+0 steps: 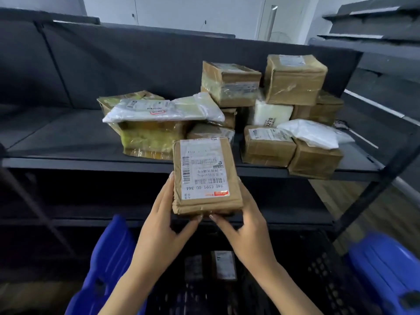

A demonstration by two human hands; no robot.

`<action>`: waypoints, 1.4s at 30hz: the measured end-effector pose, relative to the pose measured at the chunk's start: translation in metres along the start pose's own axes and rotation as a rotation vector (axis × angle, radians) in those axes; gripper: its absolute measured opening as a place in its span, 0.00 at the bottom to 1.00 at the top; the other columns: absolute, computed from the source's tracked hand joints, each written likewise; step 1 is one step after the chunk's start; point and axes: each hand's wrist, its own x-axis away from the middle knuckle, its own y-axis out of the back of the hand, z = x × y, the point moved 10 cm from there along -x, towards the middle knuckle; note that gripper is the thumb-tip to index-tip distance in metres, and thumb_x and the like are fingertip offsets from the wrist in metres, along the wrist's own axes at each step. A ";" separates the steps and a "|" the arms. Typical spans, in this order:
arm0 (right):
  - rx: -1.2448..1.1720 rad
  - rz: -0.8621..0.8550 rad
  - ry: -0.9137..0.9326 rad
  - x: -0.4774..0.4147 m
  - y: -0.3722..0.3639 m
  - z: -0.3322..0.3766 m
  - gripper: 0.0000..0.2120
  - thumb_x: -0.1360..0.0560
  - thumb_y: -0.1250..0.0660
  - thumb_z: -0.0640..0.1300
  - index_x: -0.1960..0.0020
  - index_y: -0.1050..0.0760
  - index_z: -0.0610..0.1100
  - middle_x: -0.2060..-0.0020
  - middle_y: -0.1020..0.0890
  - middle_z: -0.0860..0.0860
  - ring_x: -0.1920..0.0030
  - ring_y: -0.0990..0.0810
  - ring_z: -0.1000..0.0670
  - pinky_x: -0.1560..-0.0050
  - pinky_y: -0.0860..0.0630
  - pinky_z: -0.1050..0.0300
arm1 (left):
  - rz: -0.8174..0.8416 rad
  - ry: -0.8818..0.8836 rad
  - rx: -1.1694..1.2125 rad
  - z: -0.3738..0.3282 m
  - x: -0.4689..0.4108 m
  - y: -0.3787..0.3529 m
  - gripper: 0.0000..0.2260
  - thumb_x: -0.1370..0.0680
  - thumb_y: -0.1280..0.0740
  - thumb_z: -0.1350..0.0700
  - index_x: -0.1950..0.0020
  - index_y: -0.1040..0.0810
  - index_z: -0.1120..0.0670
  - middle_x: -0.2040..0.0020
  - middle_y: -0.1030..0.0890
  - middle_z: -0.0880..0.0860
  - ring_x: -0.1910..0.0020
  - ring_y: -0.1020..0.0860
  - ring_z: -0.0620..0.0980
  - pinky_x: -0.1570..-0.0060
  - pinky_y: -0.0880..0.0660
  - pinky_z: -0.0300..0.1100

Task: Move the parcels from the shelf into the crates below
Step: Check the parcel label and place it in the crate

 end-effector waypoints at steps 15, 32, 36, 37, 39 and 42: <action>-0.178 0.082 -0.243 0.089 -0.005 -0.055 0.38 0.29 0.27 0.56 0.25 0.39 0.48 0.31 0.28 0.58 0.30 0.32 0.58 0.33 0.35 0.67 | 0.091 0.118 -0.031 0.024 0.087 -0.056 0.41 0.29 0.27 0.49 0.23 0.47 0.40 0.24 0.41 0.39 0.26 0.41 0.37 0.36 0.43 0.21; -0.519 0.061 -0.433 0.104 -0.009 -0.059 0.26 0.29 0.31 0.56 0.32 0.29 0.54 0.40 0.20 0.57 0.37 0.23 0.57 0.41 0.28 0.68 | 0.120 0.119 0.016 0.005 0.118 -0.048 0.41 0.28 0.33 0.38 0.21 0.49 0.48 0.22 0.47 0.38 0.24 0.47 0.39 0.32 0.48 0.24; -0.505 0.163 -0.422 0.092 0.005 -0.062 0.22 0.30 0.31 0.50 0.36 0.26 0.50 0.43 0.18 0.54 0.40 0.21 0.55 0.44 0.26 0.65 | 0.025 0.178 0.101 0.023 0.102 0.000 0.34 0.27 0.37 0.38 0.24 0.41 0.46 0.25 0.38 0.39 0.26 0.40 0.39 0.29 0.40 0.37; -0.500 0.209 -0.418 0.088 0.008 -0.061 0.22 0.30 0.31 0.49 0.37 0.26 0.51 0.44 0.17 0.54 0.41 0.20 0.54 0.44 0.26 0.64 | 0.018 0.213 0.124 0.028 0.094 0.011 0.32 0.26 0.36 0.39 0.25 0.39 0.46 0.26 0.36 0.39 0.27 0.38 0.39 0.30 0.39 0.41; -0.498 0.305 -0.426 0.080 0.013 -0.058 0.21 0.32 0.31 0.48 0.38 0.24 0.55 0.46 0.17 0.53 0.43 0.20 0.53 0.45 0.25 0.63 | 0.088 0.271 0.151 0.034 0.078 0.022 0.30 0.25 0.34 0.40 0.25 0.37 0.46 0.28 0.33 0.39 0.30 0.35 0.35 0.31 0.38 0.40; -0.462 0.448 -0.408 0.070 0.016 -0.050 0.23 0.34 0.32 0.47 0.39 0.23 0.60 0.47 0.17 0.55 0.44 0.20 0.54 0.46 0.25 0.63 | 0.334 0.407 0.219 0.041 0.062 0.009 0.34 0.31 0.36 0.40 0.26 0.35 0.46 0.32 0.28 0.39 0.40 0.31 0.24 0.44 0.34 0.22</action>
